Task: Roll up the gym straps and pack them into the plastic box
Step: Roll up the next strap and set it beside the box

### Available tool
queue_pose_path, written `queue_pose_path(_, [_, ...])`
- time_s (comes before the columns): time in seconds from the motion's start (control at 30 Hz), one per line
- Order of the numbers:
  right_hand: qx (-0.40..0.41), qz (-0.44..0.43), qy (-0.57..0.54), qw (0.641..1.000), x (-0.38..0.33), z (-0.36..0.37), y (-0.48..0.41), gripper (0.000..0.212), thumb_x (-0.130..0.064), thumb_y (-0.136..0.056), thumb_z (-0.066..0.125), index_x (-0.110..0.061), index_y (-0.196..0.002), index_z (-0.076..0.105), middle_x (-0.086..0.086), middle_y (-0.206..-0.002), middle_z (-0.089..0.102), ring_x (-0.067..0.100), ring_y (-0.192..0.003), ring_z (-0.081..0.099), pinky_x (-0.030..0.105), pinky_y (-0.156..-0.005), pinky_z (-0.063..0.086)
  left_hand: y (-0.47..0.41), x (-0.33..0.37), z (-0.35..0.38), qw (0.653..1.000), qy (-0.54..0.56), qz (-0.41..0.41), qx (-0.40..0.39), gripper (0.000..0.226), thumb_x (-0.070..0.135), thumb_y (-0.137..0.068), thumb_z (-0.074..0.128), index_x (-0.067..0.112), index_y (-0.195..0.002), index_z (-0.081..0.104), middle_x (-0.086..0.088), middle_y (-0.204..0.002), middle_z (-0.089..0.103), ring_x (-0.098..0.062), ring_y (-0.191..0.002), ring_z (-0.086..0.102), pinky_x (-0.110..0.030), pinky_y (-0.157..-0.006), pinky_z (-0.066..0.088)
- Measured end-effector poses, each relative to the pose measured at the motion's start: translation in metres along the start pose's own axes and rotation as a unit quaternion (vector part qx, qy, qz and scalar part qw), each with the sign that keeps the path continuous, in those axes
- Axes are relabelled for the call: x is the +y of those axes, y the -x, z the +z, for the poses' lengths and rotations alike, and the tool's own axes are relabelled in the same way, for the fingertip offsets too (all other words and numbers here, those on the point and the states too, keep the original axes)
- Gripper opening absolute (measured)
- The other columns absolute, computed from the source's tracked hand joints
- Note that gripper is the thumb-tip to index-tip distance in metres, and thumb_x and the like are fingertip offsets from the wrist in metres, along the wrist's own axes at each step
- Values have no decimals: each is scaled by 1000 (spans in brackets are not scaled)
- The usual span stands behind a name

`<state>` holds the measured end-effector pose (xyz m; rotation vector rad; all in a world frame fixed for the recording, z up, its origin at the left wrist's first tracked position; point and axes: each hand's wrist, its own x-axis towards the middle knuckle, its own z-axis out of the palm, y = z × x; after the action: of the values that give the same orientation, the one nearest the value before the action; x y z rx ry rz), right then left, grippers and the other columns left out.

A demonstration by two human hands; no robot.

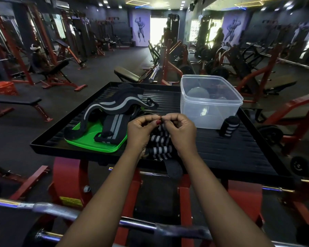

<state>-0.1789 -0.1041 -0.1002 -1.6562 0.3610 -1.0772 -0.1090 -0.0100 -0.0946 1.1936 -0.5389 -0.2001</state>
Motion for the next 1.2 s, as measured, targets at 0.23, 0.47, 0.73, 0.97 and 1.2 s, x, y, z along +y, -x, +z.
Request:
queue_pose_path(0.23, [-29,8,38,999,-1,-1,-2,23,-12,-88,67,-35,-94,66,-8,-89,71,6,-86,67,28,-84,56,-3,0,-1,1000,22,1,16,38,-10,-81,63,12,-113,64,-6,-97,71,-13,-91,68,-28,-88,55])
queue_pose_path(0.47, [-28,24,4,999,0,-1,-1,19,-10,-88,68,-26,-99,73,-4,-96,74,5,-91,68,26,-88,54,-5,-6,-4,999,-20,14,26,21,-1,-87,63,8,-105,68,-10,-92,73,-15,-87,69,-28,-82,55])
queue_pose_path(0.73, [29,46,5,998,-1,-2,-1,25,-16,-94,62,-12,-117,70,1,-114,71,8,-107,65,32,-101,50,-3,-2,-1,999,-22,39,2,27,1,-92,56,7,-117,65,-2,-111,70,-9,-106,65,-26,-95,50])
queue_pose_path(0.97, [54,56,40,996,2,-3,-4,30,-15,-99,52,-11,-127,63,2,-125,66,6,-112,58,29,-105,46,0,0,0,999,6,-7,-38,20,4,-92,57,4,-108,68,-8,-104,71,-15,-93,68,-23,-72,55])
queue_pose_path(1.2, [9,26,100,995,4,-3,-4,35,-17,-100,51,-17,-135,57,9,-124,64,9,-108,56,13,-94,37,-4,-4,-2,999,0,-26,-26,19,6,-94,54,8,-105,69,-11,-109,71,-23,-105,66,-37,-90,54])
